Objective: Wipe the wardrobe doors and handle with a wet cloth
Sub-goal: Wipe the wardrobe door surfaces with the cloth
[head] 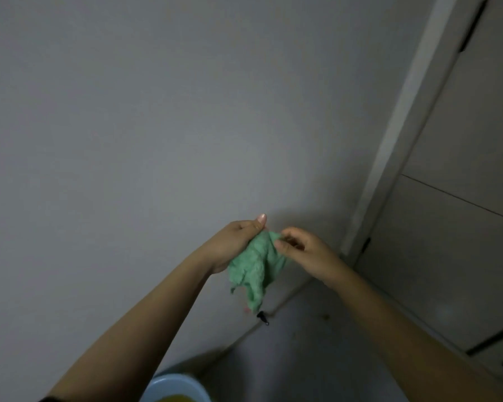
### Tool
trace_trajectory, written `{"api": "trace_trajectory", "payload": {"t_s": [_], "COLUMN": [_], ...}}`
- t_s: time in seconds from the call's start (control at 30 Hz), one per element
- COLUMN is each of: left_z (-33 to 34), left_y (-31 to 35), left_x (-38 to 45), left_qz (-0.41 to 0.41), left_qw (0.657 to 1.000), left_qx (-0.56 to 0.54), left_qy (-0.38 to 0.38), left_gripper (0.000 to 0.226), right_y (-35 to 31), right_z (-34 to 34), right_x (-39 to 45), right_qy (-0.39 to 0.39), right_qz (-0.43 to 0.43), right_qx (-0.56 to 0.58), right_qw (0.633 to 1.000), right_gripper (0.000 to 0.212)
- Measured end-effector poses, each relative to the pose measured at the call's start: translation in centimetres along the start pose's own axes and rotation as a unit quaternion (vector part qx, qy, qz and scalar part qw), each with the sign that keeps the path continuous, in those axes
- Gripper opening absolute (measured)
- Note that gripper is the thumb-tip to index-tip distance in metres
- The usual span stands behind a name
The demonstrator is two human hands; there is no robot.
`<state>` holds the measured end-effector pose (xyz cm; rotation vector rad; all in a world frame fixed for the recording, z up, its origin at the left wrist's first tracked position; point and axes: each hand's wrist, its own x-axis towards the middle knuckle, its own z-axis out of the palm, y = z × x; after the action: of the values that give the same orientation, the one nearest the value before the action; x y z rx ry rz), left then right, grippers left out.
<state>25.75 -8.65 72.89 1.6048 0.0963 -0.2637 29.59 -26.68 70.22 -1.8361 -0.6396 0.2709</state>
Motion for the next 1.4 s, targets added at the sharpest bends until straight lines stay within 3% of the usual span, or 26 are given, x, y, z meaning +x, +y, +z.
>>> {"api": "trace_trajectory", "payload": {"t_s": [0.17,0.43,0.5,0.57,0.67,0.77,0.87,1.0,1.1,1.27,1.4], "left_z": [8.0,20.4,23.1,24.8,28.1,31.2,34.3,37.4,39.7,43.6,46.8], "left_y": [1.6,2.0,2.4,2.7,3.7,5.0,7.2,10.7,13.3,18.2,22.7], "left_x": [6.0,16.1,18.1,19.7,23.6,27.7,32.4,38.6,42.8,49.9,53.5], "left_qz": [-0.062,-0.101,-0.09,-0.079,-0.092,-0.106,-0.098,-0.027,0.075,0.208,0.324], "left_qw": [0.99,0.932,0.931,0.945,0.961,0.962,0.967,0.963,0.937,0.905,0.87], "left_qx": [0.027,0.093,0.076,-0.01,-0.141,-0.166,-0.125,0.064,0.195,0.228,0.227], "left_qy": [-0.126,-0.335,-0.346,-0.317,-0.218,-0.188,-0.201,-0.261,-0.279,-0.292,-0.295], "left_gripper": [0.046,0.049,0.047,0.04,0.061,0.079,0.071,0.065,0.035,0.009,0.03], "right_y": [3.7,7.8,8.9,9.5,11.2,12.7,13.8,14.0,13.5,12.5,12.4], "right_z": [-10.0,-25.7,-29.0,-31.6,-35.9,-39.1,-43.0,-48.1,-51.4,-57.6,-61.9], "right_x": [-2.7,-6.4,-7.1,-7.7,-8.3,-8.4,-7.5,-5.5,-3.6,-1.9,-1.4], "right_qy": [0.161,0.307,0.353,0.375,0.412,0.415,0.438,0.428,0.44,0.517,0.55], "right_qz": [0.067,0.094,0.097,0.106,0.117,0.125,0.131,0.137,0.147,0.165,0.158], "right_qx": [0.049,-0.03,-0.039,-0.062,-0.071,-0.086,-0.087,-0.107,-0.176,-0.251,-0.301], "right_qw": [0.983,0.947,0.93,0.919,0.901,0.897,0.885,0.887,0.868,0.802,0.763], "right_gripper": [0.015,0.011,0.013,0.01,0.015,0.02,0.02,0.028,0.034,0.015,0.022]}}
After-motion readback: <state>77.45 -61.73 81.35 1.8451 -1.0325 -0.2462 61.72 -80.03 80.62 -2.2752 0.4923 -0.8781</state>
